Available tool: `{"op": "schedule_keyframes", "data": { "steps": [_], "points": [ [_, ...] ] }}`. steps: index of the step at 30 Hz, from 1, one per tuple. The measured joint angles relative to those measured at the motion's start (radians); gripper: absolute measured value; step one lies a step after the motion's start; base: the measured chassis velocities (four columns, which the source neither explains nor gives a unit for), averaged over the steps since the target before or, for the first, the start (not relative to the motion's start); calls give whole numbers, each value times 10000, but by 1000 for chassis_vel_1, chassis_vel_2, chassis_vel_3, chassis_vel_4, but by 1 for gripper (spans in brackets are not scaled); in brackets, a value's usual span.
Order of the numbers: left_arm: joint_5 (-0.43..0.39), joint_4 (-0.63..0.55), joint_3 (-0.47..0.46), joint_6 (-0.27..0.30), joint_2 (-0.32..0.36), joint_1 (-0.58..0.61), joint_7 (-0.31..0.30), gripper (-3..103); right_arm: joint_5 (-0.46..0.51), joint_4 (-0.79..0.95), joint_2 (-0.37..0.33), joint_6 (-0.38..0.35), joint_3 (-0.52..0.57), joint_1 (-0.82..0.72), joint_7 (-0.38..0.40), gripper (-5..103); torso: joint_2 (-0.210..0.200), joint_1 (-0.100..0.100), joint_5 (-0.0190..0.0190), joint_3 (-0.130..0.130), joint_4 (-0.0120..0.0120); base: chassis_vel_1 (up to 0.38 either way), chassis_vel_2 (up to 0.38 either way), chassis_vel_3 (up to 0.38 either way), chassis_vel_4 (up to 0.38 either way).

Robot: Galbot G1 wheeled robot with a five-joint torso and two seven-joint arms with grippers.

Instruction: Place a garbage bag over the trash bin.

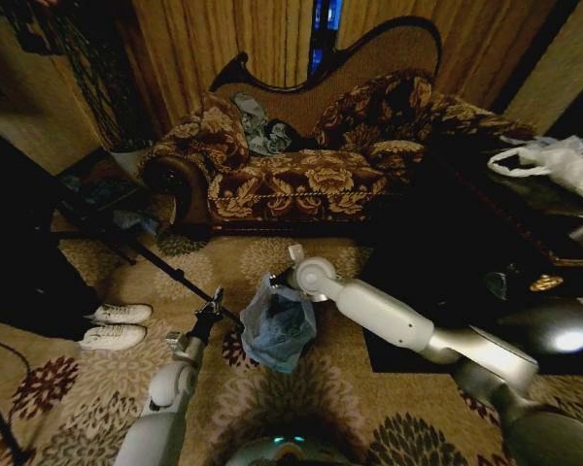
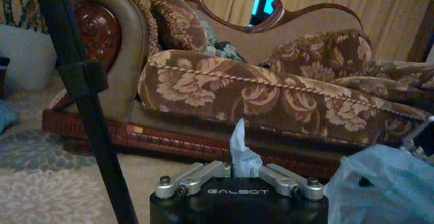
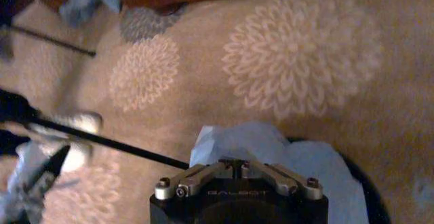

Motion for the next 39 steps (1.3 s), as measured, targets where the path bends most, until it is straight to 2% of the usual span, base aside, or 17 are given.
{"op": "schedule_keyframes", "data": {
  "steps": [1, 3, 7, 8, 10, 11, 12, 13, 14, 17, 20, 24, 33, 35, 39],
  "points": [
    [0, 0, 0, 0, 0, 0, 0, 0, 0, 0, 0, 0, 0, 0, 0, 0, 0, 0, 0, 0, 0, 0, 0, 0, 0],
    [-38, 30, -25, 0, 36, -5, 17, 0, 812, -177, 18, 0, 842, -412, -109, 0, 0, 1, 0, 0, 1, 0, 0, 0, 0],
    [-127, 32, -62, 17, 82, -12, 29, 0, 1310, -333, -1, 3, 1518, -1022, -1152, 0, 0, 1, 1, 1, 3, 0, 0, 0, 0],
    [-155, 31, -65, 25, 102, -20, 32, 0, 1762, -296, 46, 4, 1795, -1197, -855, 0, 0, 1, 1, 1, 2, 0, 0, 0, 0],
    [-166, 32, -65, 31, 112, -29, 33, 0, 1982, -286, 99, 19, 1953, -1279, -607, 0, 0, 1, -1, 0, 0, 0, 0, 0, 0],
    [-181, 32, -64, 41, 117, -63, 35, 0, 2808, -276, 417, 348, 2541, -1524, 582, 0, 0, 0, 2, 1, 0, 0, 0, 0, 0],
    [-184, 42, -60, 45, 113, -86, 37, 0, 3255, -260, 582, 626, 2827, -1620, 1156, 0, 0, 1, 0, 1, 1, 0, 0, 0, 0],
    [-184, 42, -60, 45, 113, -86, 37, 0, 3255, -260, 582, 626, 2827, -1620, 1156, 0, 0, 1, 0, 1, 1, 0, 0, 0, 0],
    [-184, 67, -40, 51, 104, -112, 38, 0, 3624, -220, 796, 1071, 3158, -1693, 1693, 0, 0, 0, 0, 1, 2, 0, 0, 0, 0],
    [-159, 139, 18, 64, 52, -181, 38, 0, 3474, -167, 1172, 2015, 3530, -1721, 2366, 0, 0, 1, -2, 1, 3, 0, 0, 0, 0],
    [-138, 169, 70, 73, 17, -232, 36, 0, 3250, -245, 1447, 2363, 3774, -1766, 2790, 0, 0, 1, -2, 0, 3, 0, 0, 0, 0],
    [-129, 194, 114, 110, 30, -285, 27, 0, 3057, -184, 1411, 2404, 3937, -1904, 2873, 0, -1, 1, -1, 2, 2, 0, 0, 0, 0],
    [-128, 408, 118, 126, 80, -386, 21, 0, 3830, 760, 1067, 2487, 3974, -1591, 3092, 0, 0, 1, -1, 1, 2, 0, 0, 0, 0],
    [-129, 421, 121, 127, 84, -389, 21, 0, 3814, 787, 1081, 2477, 4001, -1500, 3028, 0, 0, 1, -1, 1, 2, 0, 0, 0, 0],
    [-131, 495, 141, 129, 75, -405, 21, 0, 3155, 739, 1268, 2542, 4282, -1364, 2422, 0, 0, 1, -1, 2, 3, 0, 0, 0, 0]
  ]
}}
